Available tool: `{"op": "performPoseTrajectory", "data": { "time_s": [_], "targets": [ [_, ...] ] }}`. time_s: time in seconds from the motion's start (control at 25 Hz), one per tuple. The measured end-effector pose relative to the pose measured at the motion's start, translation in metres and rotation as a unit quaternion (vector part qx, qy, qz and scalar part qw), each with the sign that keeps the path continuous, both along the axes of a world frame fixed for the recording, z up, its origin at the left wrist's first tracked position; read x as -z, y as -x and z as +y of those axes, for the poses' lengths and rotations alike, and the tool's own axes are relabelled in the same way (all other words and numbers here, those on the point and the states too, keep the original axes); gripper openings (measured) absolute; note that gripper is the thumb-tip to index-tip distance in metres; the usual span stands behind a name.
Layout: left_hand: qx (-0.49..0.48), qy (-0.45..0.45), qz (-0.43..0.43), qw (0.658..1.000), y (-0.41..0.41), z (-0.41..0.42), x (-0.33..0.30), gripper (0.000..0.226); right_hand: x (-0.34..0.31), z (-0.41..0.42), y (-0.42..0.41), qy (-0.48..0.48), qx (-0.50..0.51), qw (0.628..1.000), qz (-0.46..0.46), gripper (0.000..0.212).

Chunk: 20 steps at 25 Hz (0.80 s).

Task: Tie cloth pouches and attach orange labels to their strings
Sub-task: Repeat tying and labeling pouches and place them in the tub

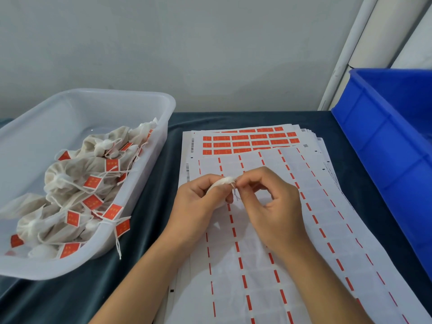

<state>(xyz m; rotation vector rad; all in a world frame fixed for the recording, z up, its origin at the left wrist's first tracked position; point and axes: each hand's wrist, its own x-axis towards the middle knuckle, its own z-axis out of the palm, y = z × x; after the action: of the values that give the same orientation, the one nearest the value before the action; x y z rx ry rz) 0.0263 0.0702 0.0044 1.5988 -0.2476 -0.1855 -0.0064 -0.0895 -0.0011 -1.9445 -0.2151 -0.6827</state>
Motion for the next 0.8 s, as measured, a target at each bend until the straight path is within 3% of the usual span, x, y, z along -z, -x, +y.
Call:
{"op": "performPoseTrajectory", "data": {
  "time_s": [0.52,0.8],
  "targets": [
    [-0.025,-0.015,-0.004,1.0,0.0033,-0.0032,-0.0022,0.022,-0.0011,-0.0001,0.0048,0.034,0.002,0.999,0.016,0.022],
    [-0.021,-0.021,-0.008,1.0,0.0048,-0.0039,-0.0023,0.02,-0.0004,-0.0007,0.0049,0.05,0.014,0.999,0.006,0.02]
  ]
}}
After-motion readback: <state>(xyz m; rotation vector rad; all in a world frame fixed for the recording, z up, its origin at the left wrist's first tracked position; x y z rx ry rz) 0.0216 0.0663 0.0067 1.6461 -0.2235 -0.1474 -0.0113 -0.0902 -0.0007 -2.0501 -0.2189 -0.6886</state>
